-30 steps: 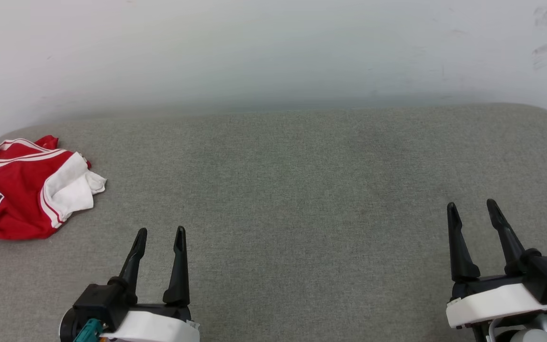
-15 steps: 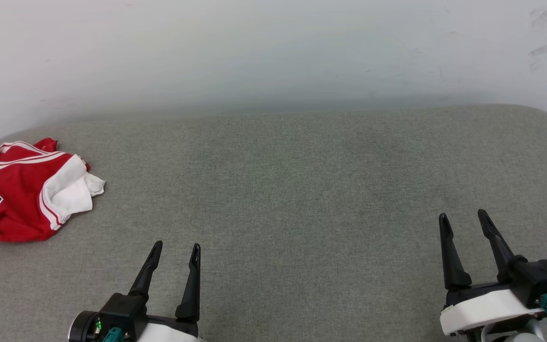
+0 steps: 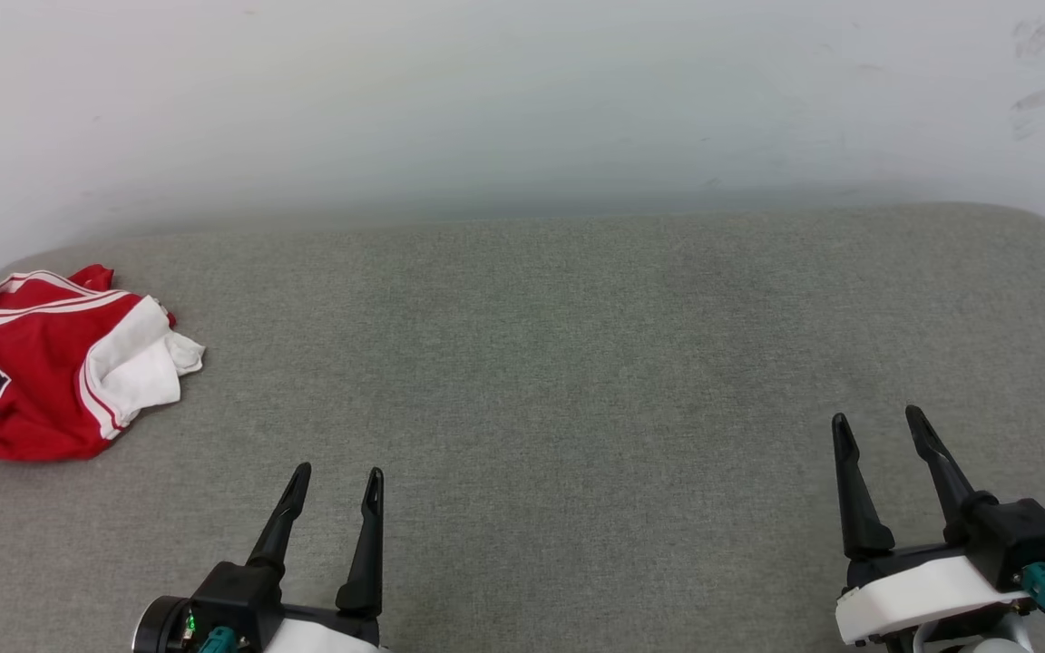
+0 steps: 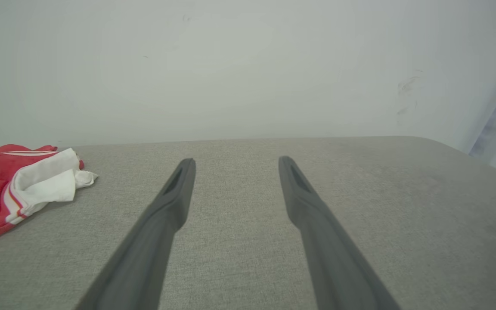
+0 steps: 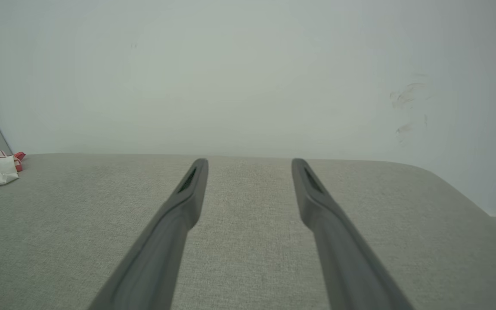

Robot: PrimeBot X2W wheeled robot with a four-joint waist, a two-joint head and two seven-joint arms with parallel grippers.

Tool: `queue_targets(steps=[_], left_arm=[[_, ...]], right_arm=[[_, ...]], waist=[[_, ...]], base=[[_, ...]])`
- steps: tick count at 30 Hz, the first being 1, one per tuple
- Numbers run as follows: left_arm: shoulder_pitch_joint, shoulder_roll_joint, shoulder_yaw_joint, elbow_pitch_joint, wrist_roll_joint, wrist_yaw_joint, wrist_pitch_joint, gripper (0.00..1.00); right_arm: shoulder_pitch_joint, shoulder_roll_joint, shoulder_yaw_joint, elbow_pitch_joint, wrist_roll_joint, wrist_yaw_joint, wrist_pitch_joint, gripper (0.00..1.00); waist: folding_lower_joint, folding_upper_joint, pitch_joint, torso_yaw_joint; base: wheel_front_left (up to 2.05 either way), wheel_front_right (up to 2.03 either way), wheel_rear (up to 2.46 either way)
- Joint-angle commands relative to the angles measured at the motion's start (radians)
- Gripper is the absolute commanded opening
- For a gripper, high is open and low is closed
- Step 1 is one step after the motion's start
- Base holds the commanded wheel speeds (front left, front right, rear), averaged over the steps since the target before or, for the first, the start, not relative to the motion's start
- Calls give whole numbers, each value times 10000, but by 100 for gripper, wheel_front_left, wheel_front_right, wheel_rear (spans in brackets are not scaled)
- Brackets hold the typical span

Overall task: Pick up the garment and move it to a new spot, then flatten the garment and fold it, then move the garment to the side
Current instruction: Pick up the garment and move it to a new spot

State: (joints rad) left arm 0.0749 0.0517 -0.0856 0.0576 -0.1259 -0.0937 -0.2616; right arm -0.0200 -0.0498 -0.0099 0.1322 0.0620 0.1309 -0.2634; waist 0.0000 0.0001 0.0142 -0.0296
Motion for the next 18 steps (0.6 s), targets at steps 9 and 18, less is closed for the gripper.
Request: queue_targets(steps=[9,18], left_arm=[[-102,-15,113,14,-14,127,-52,100],[-63,-14,320,16,155,67,-43,100]], right_arm=[[163,-8,280,-125,128,-3,-21,100],[273,-7,504,-180,248,-3,-21,100]], waist=[[0,-1,38,661],[0,-1,91,2124]], base=[[0,0,0],[0,0,0]])
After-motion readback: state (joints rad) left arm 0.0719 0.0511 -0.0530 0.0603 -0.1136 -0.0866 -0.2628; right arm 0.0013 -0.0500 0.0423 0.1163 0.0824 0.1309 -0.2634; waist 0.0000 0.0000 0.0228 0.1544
